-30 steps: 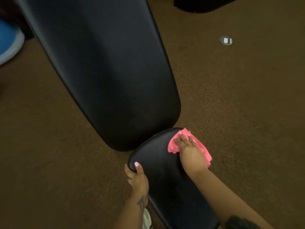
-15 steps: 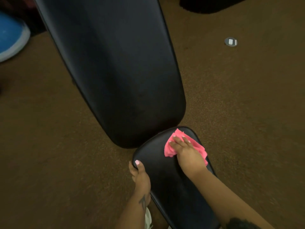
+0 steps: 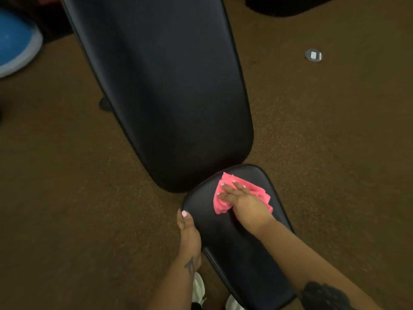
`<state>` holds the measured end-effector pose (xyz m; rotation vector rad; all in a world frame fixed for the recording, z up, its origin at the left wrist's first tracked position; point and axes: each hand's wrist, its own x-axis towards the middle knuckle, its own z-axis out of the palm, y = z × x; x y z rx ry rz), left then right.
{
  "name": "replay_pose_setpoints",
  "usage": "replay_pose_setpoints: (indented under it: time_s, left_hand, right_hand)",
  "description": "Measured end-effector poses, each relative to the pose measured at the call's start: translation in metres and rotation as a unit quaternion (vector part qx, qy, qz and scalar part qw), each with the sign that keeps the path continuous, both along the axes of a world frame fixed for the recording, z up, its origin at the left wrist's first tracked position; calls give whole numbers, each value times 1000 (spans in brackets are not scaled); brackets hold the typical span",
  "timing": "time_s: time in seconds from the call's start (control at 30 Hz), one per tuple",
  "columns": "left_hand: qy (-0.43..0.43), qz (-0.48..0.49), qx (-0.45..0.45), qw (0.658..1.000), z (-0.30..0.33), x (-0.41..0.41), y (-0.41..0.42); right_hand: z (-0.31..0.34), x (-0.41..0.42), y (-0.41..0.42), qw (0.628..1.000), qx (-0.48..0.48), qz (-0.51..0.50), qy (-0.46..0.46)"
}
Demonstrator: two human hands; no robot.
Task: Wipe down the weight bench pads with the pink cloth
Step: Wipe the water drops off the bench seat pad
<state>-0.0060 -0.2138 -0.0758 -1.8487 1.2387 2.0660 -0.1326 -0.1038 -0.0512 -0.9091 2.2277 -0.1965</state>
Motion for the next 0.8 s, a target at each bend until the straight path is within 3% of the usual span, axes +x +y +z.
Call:
replay_pose_setpoints:
  time_s: [0.13, 0.27, 0.53, 0.8]
  left_hand:
    - [11, 4, 66, 998, -11, 11, -8]
    - [29, -3, 64, 998, 8, 14, -9]
    - [21, -30, 61, 997, 17, 22, -6]
    - [43, -16, 63, 997, 34, 23, 0]
  right_hand:
    - [-3, -11, -8, 999, 32, -16, 27]
    - [-6, 5, -31, 997, 19, -66, 27]
    - [-8, 51, -3, 999, 42, 14, 5]
    - [-5, 39, -20, 996, 24, -82, 18]
